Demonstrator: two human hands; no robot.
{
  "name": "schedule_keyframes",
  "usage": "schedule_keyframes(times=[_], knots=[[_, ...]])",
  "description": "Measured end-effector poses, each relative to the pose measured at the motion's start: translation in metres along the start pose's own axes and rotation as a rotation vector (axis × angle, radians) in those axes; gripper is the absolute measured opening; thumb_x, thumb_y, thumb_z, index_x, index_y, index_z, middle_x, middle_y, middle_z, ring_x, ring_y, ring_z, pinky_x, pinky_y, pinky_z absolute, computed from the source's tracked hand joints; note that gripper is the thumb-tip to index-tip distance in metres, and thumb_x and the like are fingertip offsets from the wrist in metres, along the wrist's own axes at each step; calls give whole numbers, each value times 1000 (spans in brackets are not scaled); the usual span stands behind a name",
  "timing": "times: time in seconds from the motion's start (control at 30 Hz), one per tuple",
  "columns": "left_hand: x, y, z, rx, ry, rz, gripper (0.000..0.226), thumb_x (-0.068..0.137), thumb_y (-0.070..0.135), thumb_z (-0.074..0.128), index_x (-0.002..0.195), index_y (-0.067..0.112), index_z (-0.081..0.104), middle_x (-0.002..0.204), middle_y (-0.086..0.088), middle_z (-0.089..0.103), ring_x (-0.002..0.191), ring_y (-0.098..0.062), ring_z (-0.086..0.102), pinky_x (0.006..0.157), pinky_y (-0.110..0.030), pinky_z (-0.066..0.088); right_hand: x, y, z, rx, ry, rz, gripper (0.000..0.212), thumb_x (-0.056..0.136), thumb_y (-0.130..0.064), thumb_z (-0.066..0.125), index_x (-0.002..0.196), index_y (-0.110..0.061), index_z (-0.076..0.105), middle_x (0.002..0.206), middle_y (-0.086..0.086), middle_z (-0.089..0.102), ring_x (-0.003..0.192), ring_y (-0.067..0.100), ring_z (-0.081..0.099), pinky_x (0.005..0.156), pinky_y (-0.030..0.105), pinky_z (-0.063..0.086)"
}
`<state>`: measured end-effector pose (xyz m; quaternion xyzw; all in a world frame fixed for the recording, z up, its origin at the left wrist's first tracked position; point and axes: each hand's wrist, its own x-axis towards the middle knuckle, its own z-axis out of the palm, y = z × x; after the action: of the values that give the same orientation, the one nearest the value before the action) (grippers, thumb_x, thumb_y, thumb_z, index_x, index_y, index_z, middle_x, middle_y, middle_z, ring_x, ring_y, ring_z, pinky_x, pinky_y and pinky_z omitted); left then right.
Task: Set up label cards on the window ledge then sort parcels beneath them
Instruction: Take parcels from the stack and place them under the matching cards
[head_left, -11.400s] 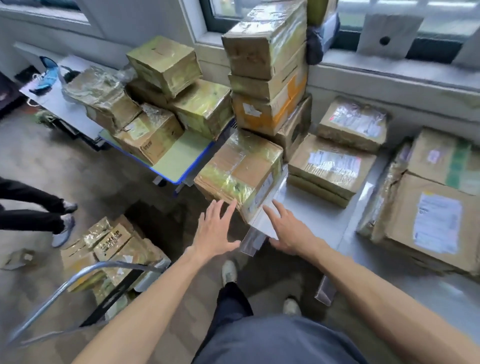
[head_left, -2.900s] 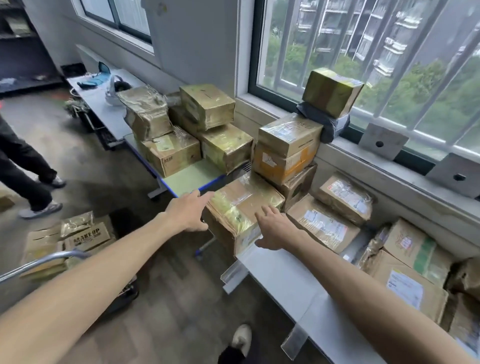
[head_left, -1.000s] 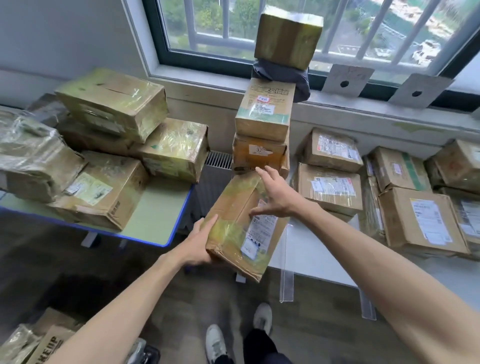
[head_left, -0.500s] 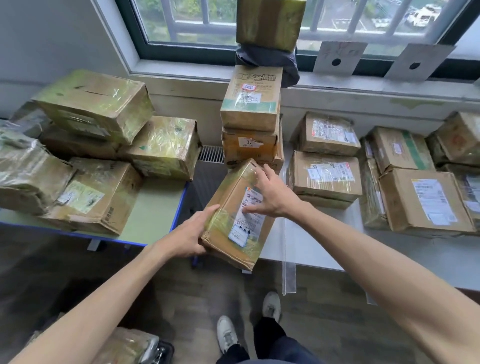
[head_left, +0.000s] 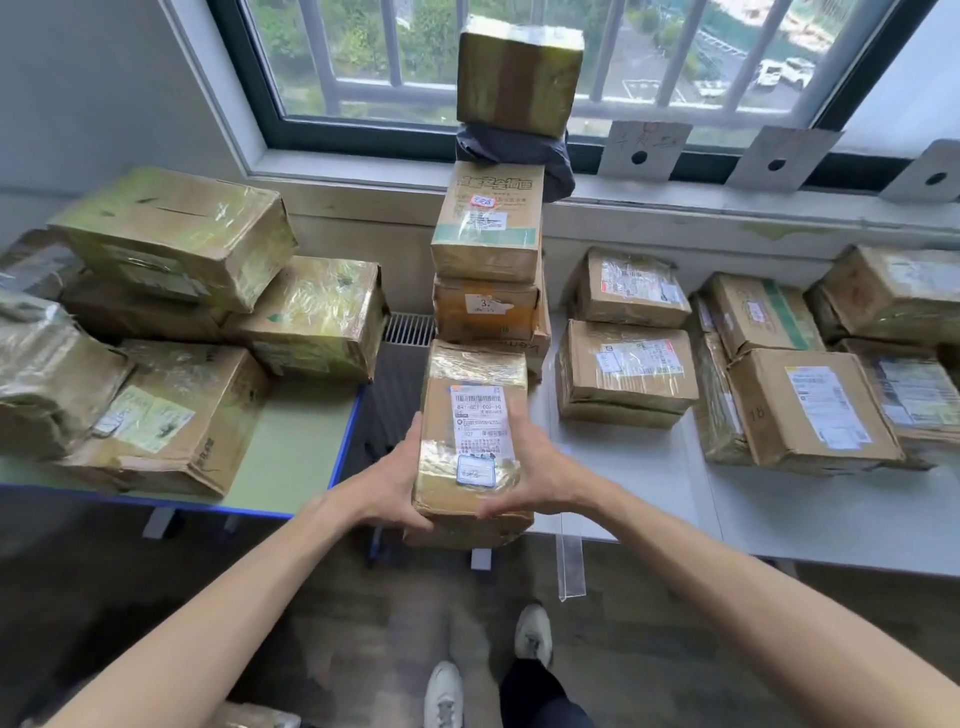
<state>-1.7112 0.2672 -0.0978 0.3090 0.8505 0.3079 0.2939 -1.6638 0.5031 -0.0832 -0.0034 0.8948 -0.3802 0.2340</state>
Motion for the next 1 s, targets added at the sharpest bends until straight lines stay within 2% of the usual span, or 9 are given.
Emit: schedule_keyframes(times=[0.1, 0.2, 0.3, 0.4, 0.47, 0.53, 0.6, 0.77, 1.0], knots=[[-3, -7, 10, -51, 39, 18, 145, 69, 29, 88, 149, 15, -32, 141, 41, -1, 139, 17, 8, 107, 2, 4, -10, -7, 11, -127, -50, 45, 149, 56, -53, 94, 157, -25, -12, 161, 11, 2, 149, 35, 18, 123, 44, 18], [-13, -5, 9, -59, 40, 45, 145, 72, 30, 85, 145, 16, -39, 136, 42, -8, 140, 10, 11, 109, -2, 5, -24, -17, 17, -137, 40, 45, 141, 61, -47, 93, 159, -22, -5, 162, 10, 3, 148, 34, 21, 121, 41, 21], [-21, 17, -12, -15, 56, 142, 141, 67, 43, 84, 151, 21, -28, 151, 33, -6, 147, 2, 4, 121, -22, 0, -43, -35, 5, -125, 117, 33, 135, 64, -45, 92, 159, -24, -2, 162, 7, 3, 149, 32, 21, 120, 41, 24], [-19, 43, -38, 30, 66, 209, 130, 61, 43, 86, 152, 30, -7, 154, 7, 18, 148, -6, 18, 125, -39, 9, -66, -54, -18, -111, 167, 18, 132, 66, -45, 91, 159, -22, -1, 162, 6, 7, 149, 28, 20, 121, 36, 22], [-18, 62, -50, 31, 53, 226, 131, 60, 34, 88, 153, 23, -4, 150, 7, 26, 144, -6, 25, 124, -33, 16, -83, -63, -35, -106, 201, 21, 129, 66, -46, 91, 158, -24, 3, 162, 4, 11, 149, 26, 21, 120, 35, 23], [-16, 80, -57, 43, 30, 255, 133, 61, 29, 89, 154, 20, -6, 149, 14, 27, 142, 0, 26, 119, -14, 12, -100, -69, -49, -115, 231, 22, 126, 67, -47, 90, 157, -25, 6, 161, 3, 15, 148, 24, 24, 119, 36, 25], [-13, 100, -58, 68, 6, 283, 131, 62, 25, 89, 152, 22, -6, 148, 19, 25, 139, 3, 24, 115, -8, 9, -118, -70, -62, -126, 255, 23, 125, 66, -48, 90, 158, -24, 8, 162, 3, 17, 147, 24, 24, 119, 37, 25], [3, 160, -41, 113, -17, 341, 127, 59, 33, 89, 150, 32, 0, 149, 14, 23, 144, -6, 21, 126, -37, 6, -169, -50, -88, -118, 324, 52, 124, 66, -48, 90, 157, -23, 9, 163, 2, 19, 147, 22, 24, 120, 37, 24], [29, 269, 12, 183, -36, 486, 122, 62, 43, 90, 150, 40, 6, 154, 14, 27, 142, -5, 26, 124, -31, 12, -274, 12, -131, -61, 427, 139, 132, 59, -55, 92, 158, -26, 9, 156, 3, 29, 142, 20, 30, 118, 32, 25]])
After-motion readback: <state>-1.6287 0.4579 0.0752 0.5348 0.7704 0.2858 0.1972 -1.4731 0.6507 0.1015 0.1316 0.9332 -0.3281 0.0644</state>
